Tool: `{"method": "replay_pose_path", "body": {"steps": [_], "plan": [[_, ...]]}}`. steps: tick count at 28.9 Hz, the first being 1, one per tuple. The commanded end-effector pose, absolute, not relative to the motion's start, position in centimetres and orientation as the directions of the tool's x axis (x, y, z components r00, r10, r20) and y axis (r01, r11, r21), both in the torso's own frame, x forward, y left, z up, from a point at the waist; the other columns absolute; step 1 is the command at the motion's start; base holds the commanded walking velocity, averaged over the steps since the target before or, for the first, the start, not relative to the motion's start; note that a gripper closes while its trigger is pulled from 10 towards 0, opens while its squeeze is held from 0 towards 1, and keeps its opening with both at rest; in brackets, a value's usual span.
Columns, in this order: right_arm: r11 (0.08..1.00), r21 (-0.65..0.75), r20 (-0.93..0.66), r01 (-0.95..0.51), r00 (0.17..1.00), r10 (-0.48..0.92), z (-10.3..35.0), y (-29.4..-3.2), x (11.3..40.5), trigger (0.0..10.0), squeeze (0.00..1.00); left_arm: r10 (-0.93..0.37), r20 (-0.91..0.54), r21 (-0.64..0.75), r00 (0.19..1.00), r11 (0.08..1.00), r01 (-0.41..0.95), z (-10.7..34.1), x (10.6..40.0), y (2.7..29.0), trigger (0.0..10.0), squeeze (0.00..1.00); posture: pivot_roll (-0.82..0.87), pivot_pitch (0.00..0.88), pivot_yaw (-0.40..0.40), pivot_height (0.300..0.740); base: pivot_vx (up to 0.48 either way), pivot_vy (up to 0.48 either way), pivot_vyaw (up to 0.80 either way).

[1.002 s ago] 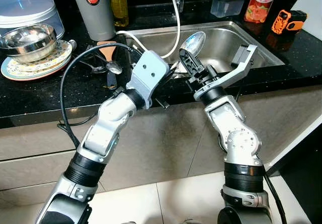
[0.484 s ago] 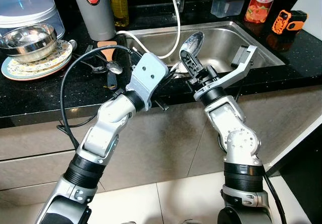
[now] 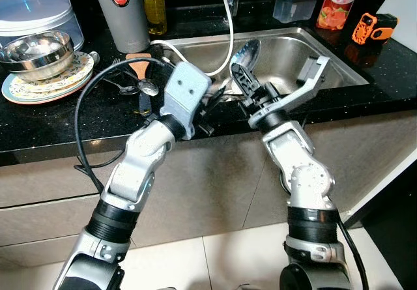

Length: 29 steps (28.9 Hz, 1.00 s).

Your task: Kitchen organization

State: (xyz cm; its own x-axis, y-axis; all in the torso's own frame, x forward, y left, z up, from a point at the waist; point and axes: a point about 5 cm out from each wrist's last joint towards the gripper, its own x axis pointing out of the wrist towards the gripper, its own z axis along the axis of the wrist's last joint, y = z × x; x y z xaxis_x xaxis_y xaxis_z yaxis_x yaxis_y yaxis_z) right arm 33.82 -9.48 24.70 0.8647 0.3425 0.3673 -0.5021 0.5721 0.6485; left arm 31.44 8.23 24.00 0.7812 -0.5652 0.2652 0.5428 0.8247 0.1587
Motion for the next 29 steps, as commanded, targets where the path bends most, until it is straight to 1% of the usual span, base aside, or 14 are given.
{"method": "replay_pose_path", "body": {"steps": [1,2,4,6,8,10,13,16,19,21,27,28,29], "plan": [[0.618,0.703,0.280,-0.353,0.935,0.216,23.0,-11.1,35.1,10.0,0.00,-0.479,0.335,0.080,0.811,0.872,0.482,25.3,31.6,10.1,10.0,0.00,0.09,0.000,0.026,0.740,0.000,0.000,0.00],[0.618,0.703,0.280,-0.353,0.935,0.216,23.0,-11.1,35.1,10.0,0.00,-0.479,0.335,0.080,0.811,0.872,0.482,25.3,31.6,10.1,10.0,0.00,0.09,0.000,0.026,0.740,0.000,0.000,0.00],[0.637,0.713,0.244,-0.293,0.955,0.166,23.1,-10.6,37.0,10.0,0.00,-0.446,0.367,0.000,0.817,0.878,0.479,25.9,31.3,11.1,10.0,0.00,0.13,0.000,0.013,0.740,0.000,0.000,0.00],[0.655,0.713,0.219,-0.250,0.967,0.131,23.3,-10.1,38.2,10.0,0.00,-0.426,0.385,-0.039,0.819,0.879,0.476,26.4,30.9,11.6,10.0,0.00,0.15,0.000,0.001,0.740,0.000,0.000,0.00],[0.669,0.718,0.177,-0.191,0.980,0.090,23.1,-10.0,39.2,10.0,0.00,-0.405,0.377,-0.042,0.833,0.891,0.452,26.5,30.5,12.2,10.0,0.00,0.20,0.000,-0.018,0.740,0.000,0.000,0.00],[0.673,0.720,0.160,-0.168,0.984,0.074,22.9,-10.0,39.5,10.0,0.00,-0.394,0.370,-0.039,0.841,0.898,0.438,26.4,30.4,12.4,10.0,0.00,0.20,0.000,-0.018,0.740,0.000,0.000,0.00],[0.690,0.720,0.092,-0.075,0.996,0.011,22.1,-10.1,40.4,10.0,0.00,-0.341,0.344,-0.036,0.875,0.926,0.375,26.1,29.6,13.9,10.0,0.00,0.31,0.000,-0.054,0.740,0.000,0.000,0.00],[0.707,0.707,0.012,0.013,0.999,-0.030,20.9,-9.7,40.8,10.0,0.00,-0.280,0.318,-0.028,0.906,0.952,0.304,25.9,28.5,15.3,10.0,0.00,0.37,0.000,-0.078,0.740,0.000,0.000,0.00],[0.714,0.700,-0.014,0.039,0.999,-0.041,20.5,-9.5,40.8,10.0,0.00,-0.263,0.311,-0.027,0.913,0.958,0.286,25.9,28.2,15.6,10.0,0.00,0.41,0.004,-0.092,0.740,0.000,0.000,0.00],[0.740,0.665,-0.062,0.100,0.995,-0.078,19.5,-9.2,40.8,10.0,0.00,-0.232,0.298,-0.030,0.926,0.967,0.252,25.7,27.4,16.1,10.0,0.00,0.44,0.008,-0.109,0.740,0.000,0.000,0.00],[0.754,0.639,-0.111,0.151,0.988,-0.104,18.4,-8.9,40.6,10.0,0.00,-0.183,0.282,-0.049,0.942,0.978,0.205,25.4,26.7,16.5,10.0,0.00,0.46,0.010,-0.132,0.740,0.000,0.000,0.00],[0.751,0.634,-0.134,0.184,0.983,-0.128,18.2,-9.3,40.6,10.0,0.09,-0.177,0.279,-0.053,0.944,0.978,0.200,25.4,26.7,16.6,10.0,0.00,0.45,0.009,-0.136,0.740,0.000,0.000,0.00],[0.750,0.622,-0.154,0.228,0.974,-0.169,17.9,-10.0,40.6,10.0,0.09,-0.174,0.278,-0.059,0.945,0.978,0.198,25.3,26.9,16.5,10.0,0.00,0.44,0.007,-0.138,0.740,0.000,0.000,0.00]]}}
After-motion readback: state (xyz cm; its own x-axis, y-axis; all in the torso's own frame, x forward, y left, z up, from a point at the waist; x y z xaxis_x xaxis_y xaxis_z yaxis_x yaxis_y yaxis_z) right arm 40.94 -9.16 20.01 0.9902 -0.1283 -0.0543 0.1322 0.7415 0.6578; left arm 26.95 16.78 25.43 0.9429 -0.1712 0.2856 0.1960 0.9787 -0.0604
